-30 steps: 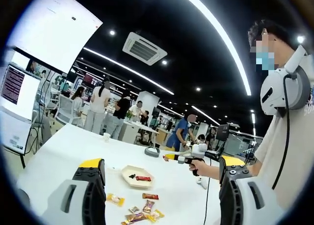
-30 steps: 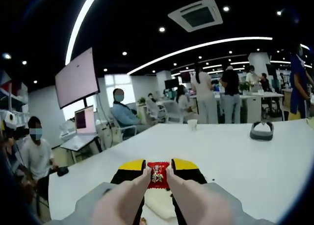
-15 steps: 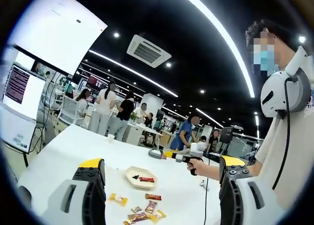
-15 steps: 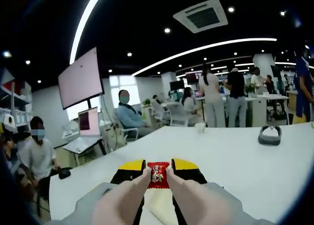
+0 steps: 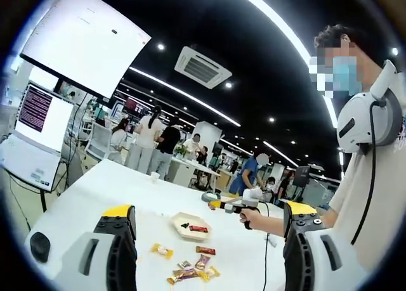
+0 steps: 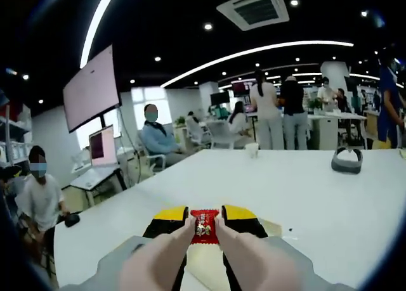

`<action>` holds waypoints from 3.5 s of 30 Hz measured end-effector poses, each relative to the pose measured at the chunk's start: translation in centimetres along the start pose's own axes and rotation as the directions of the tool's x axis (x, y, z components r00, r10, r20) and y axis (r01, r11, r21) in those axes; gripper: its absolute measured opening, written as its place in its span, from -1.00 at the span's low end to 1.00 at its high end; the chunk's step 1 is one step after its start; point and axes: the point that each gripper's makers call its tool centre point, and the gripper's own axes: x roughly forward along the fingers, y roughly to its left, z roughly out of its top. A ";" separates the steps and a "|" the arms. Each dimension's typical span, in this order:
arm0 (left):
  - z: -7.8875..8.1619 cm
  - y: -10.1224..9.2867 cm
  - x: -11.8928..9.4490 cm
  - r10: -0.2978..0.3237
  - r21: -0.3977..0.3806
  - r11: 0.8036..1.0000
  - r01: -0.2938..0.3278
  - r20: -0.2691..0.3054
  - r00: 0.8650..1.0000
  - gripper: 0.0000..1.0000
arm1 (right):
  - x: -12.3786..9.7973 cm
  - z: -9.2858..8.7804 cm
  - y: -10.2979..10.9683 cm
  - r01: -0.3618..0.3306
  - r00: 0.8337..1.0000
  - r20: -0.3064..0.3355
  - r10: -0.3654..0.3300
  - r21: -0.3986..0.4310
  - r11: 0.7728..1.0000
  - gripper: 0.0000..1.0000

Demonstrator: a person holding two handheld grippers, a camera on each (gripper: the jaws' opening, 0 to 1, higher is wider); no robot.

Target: Place the target food into the container with the food tongs after gripping and lifting it, then release it inside without dropping or visibly crushing the food.

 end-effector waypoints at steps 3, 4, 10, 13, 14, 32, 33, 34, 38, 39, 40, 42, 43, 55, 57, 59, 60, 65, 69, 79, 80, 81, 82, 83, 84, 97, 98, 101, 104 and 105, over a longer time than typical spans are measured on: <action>0.2 0.5 -0.5 0.015 -0.001 1.000 -0.015 0.006 1.000 0.94 | 0.5 -0.1 -0.3 0.017 1.000 -0.001 -0.017 -0.005 1.000 -0.61; 0.3 0.7 -0.7 0.021 -0.001 1.000 -0.021 0.005 1.000 0.94 | 0.6 -0.1 -0.3 0.021 1.000 -0.003 -0.021 -0.008 1.000 -0.61; 0.8 1.0 -1.0 0.039 0.004 0.999 -0.039 0.011 0.999 0.94 | 1.4 -0.6 -0.9 0.046 0.999 -0.015 -0.045 0.003 0.999 -0.60; 1.1 1.3 -1.3 0.054 0.004 0.999 -0.054 0.019 0.998 0.94 | 1.7 -1.1 -1.2 0.060 0.998 -0.024 -0.060 0.005 0.998 -0.59; 1.2 1.4 -1.4 0.058 0.004 0.998 -0.058 0.022 0.998 0.94 | 1.8 -1.3 -1.3 0.067 0.997 -0.026 -0.067 0.018 0.998 -0.58; 3.2 2.5 -1.4 0.062 0.016 0.998 -0.063 0.030 0.998 0.92 | 1.8 0.4 0.7 0.055 0.998 0.014 -0.055 0.035 0.998 -0.51; 3.3 2.5 -1.4 0.059 0.017 0.998 -0.060 0.035 0.998 0.92 | 1.7 0.6 0.8 0.054 0.998 0.016 -0.055 0.037 0.998 -0.51; 3.5 2.5 -1.4 0.054 0.019 0.998 -0.055 0.044 0.998 0.93 | 1.6 0.7 0.8 0.052 0.998 0.019 -0.053 0.035 0.998 -0.51; 4.1 2.5 -1.0 0.038 0.018 0.999 -0.039 0.069 0.997 0.95 | 0.9 0.9 1.0 0.045 0.999 0.018 -0.046 0.030 0.999 -0.50; 4.2 2.5 -0.9 0.026 0.021 0.999 -0.028 0.074 0.997 0.95 | 0.6 1.0 1.0 0.042 0.999 0.020 -0.043 0.035 0.999 -0.50; 4.3 2.4 -0.8 0.019 0.022 1.000 -0.021 0.076 0.997 0.95 | 0.4 0.9 1.0 0.041 0.999 0.018 -0.042 0.037 0.998 -0.50; 4.4 2.3 -0.5 -0.003 0.029 1.000 0.001 0.082 0.997 0.96 | -0.1 0.9 1.1 0.037 0.999 0.016 -0.038 0.031 0.999 -0.50; 4.3 2.2 -0.4 -0.012 0.029 1.000 0.009 0.082 0.997 0.96 | -0.2 0.8 1.2 0.031 0.999 0.014 -0.031 0.028 0.999 -0.50; 4.0 2.2 0.4 -0.087 -0.017 0.996 0.089 0.102 0.991 0.99 | -2.6 -1.2 2.3 0.011 0.998 -0.057 -0.012 -0.011 1.000 -0.49; 3.8 2.1 1.0 -0.113 -0.007 0.994 0.113 0.082 0.990 0.99 | -2.8 -1.2 2.4 0.006 0.999 -0.048 -0.006 -0.001 1.000 -0.49; 4.3 1.5 1.4 -0.136 0.031 0.991 0.133 0.105 0.985 0.99 | -2.9 -1.4 2.5 0.008 0.999 -0.053 -0.007 0.015 1.000 -0.49; 4.4 1.2 1.6 -0.142 0.039 0.990 0.139 0.105 0.984 0.99 | -3.0 -1.4 2.7 0.005 0.999 -0.053 -0.005 0.015 1.000 -0.49; 3.8 0.3 2.5 -0.165 0.048 0.986 0.161 0.091 0.982 0.99 | -3.4 -1.1 3.5 -0.017 0.998 -0.053 0.017 -0.006 1.000 -0.49; 3.0 0.1 3.2 -0.172 0.040 0.985 0.169 0.068 0.983 0.99 | -3.6 -1.1 3.7 -0.031 0.998 -0.062 0.029 -0.028 0.999 -0.48; 3.8 -0.3 4.3 -0.192 0.037 0.981 0.190 0.060 0.980 0.99 | -4.5 -1.2 3.3 -0.030 0.997 -0.068 0.027 -0.040 0.999 -0.48; 3.9 -0.4 4.4 -0.194 0.039 0.981 0.192 0.056 0.979 0.99 | -4.6 -1.2 3.4 -0.029 0.997 -0.066 0.027 -0.037 0.999 -0.48; 3.8 -0.5 4.5 -0.205 0.040 0.978 0.203 0.047 0.978 0.99 | -4.7 -1.1 3.5 -0.031 0.997 -0.067 0.029 -0.036 0.999 -0.48; 3.7 -0.5 4.7 -0.212 0.040 0.977 0.210 0.039 0.976 0.99 | -4.8 -1.0 3.7 -0.033 0.998 -0.062 0.031 -0.035 0.999 -0.48; 3.7 -0.5 4.9 -0.216 0.037 0.976 0.215 0.030 0.976 0.99 | -5.0 -1.0 4.0 -0.040 0.998 -0.055 0.038 -0.030 0.999 -0.48; 3.7 -0.5 5.1 -0.216 0.037 0.976 0.215 0.027 0.976 0.99 | -5.0 -1.0 4.2 -0.045 0.998 -0.055 0.044 -0.029 0.999 -0.48; 3.5 0.0 6.3 -0.243 0.032 0.970 0.242 0.033 0.970 0.99 | -6.2 -2.3 5.0 -0.066 0.994 -0.087 0.060 -0.067 0.996 -0.47; 3.5 0.2 6.4 -0.244 0.021 0.970 0.244 0.022 0.970 0.99 | -6.4 -2.6 5.3 -0.072 0.993 -0.098 0.064 -0.081 0.994 -0.47; 4.4 0.5 7.0 -0.250 0.009 0.968 0.250 0.035 0.968 0.99 | -6.7 -2.6 5.7 -0.083 0.993 -0.092 0.074 -0.099 0.992 -0.47; 5.5 -0.1 7.9 -0.271 0.022 0.963 0.270 0.040 0.962 0.99 | -7.1 -2.8 5.9 -0.087 0.994 -0.081 0.079 -0.094 0.992 -0.47; 5.6 -0.3 8.1 -0.276 0.035 0.961 0.275 0.037 0.960 0.99 | -7.2 -2.9 5.9 -0.086 0.994 -0.080 0.079 -0.089 0.992 -0.47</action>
